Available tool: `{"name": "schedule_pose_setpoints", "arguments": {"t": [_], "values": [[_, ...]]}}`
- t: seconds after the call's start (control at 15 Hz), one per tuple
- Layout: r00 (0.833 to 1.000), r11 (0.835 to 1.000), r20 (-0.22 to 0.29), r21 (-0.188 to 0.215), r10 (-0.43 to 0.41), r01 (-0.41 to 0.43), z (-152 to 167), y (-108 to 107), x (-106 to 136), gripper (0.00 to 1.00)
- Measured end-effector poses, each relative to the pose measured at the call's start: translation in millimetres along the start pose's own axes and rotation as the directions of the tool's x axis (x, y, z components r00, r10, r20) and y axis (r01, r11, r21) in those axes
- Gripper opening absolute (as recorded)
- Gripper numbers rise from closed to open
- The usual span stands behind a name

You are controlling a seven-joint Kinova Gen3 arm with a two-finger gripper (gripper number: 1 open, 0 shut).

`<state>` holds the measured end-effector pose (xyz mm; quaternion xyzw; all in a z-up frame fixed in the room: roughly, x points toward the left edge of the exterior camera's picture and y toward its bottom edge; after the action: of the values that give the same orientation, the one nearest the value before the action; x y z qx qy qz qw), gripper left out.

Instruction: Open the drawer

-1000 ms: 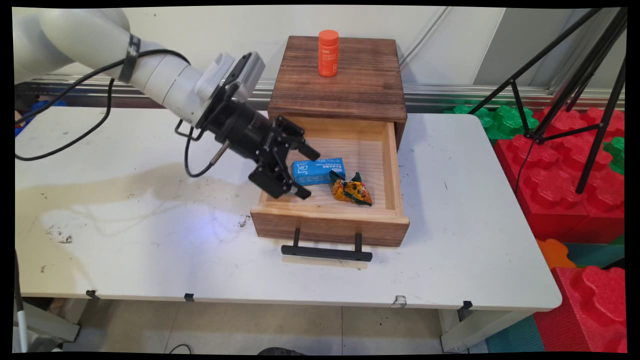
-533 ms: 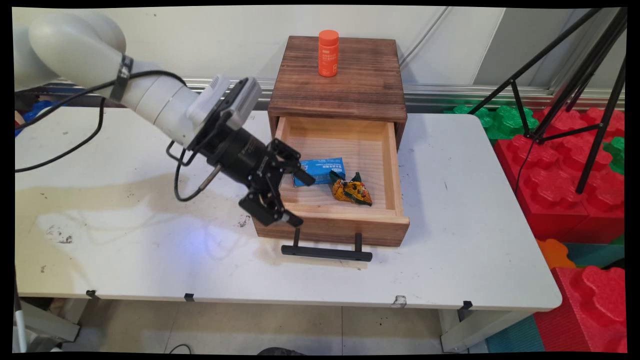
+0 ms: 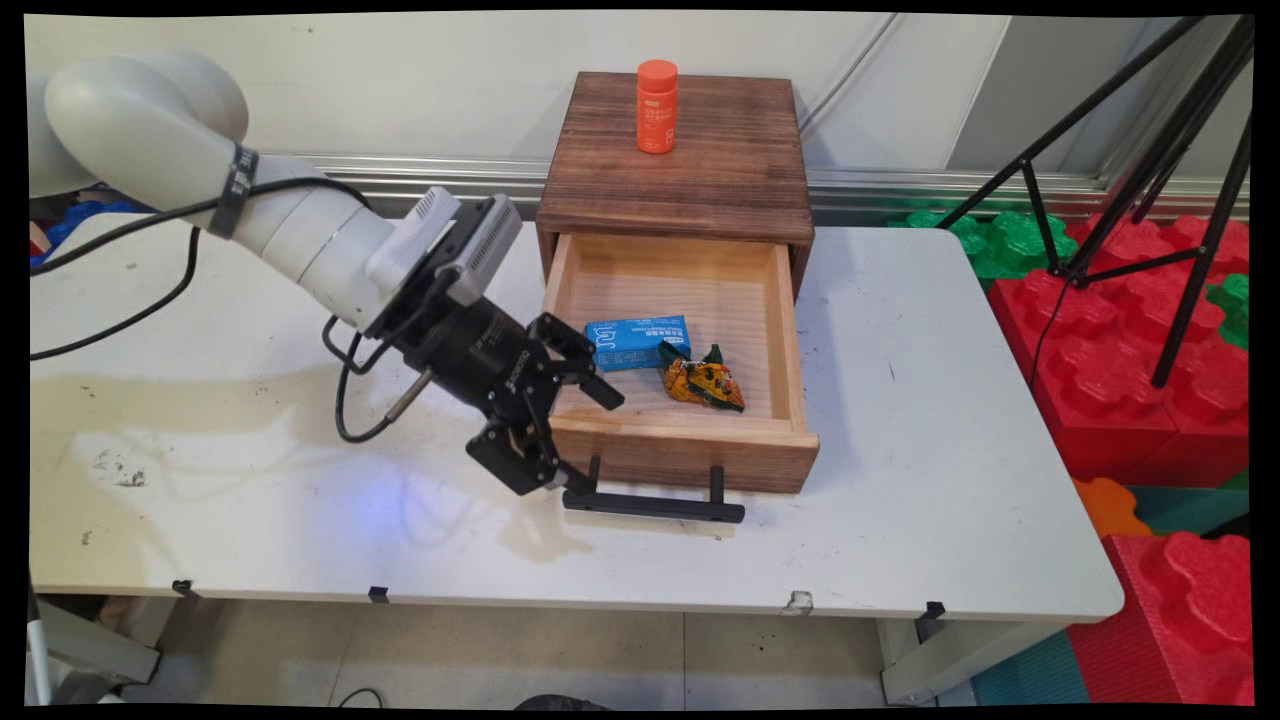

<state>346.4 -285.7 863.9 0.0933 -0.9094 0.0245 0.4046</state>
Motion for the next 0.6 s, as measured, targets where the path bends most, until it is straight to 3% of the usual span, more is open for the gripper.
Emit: {"name": "schedule_pose_setpoints", "arguments": {"t": [0.2,0.27,0.6], "values": [[1.0,1.0,0.01,-0.001,-0.003,0.003,5.4,6.2,-0.3,1.0],[1.0,1.0,0.012,-0.001,-0.004,0.004,6.8,7.7,-0.3,0.0],[1.0,1.0,0.021,0.012,-0.001,0.001,11.7,10.9,0.2,0.0]]}}
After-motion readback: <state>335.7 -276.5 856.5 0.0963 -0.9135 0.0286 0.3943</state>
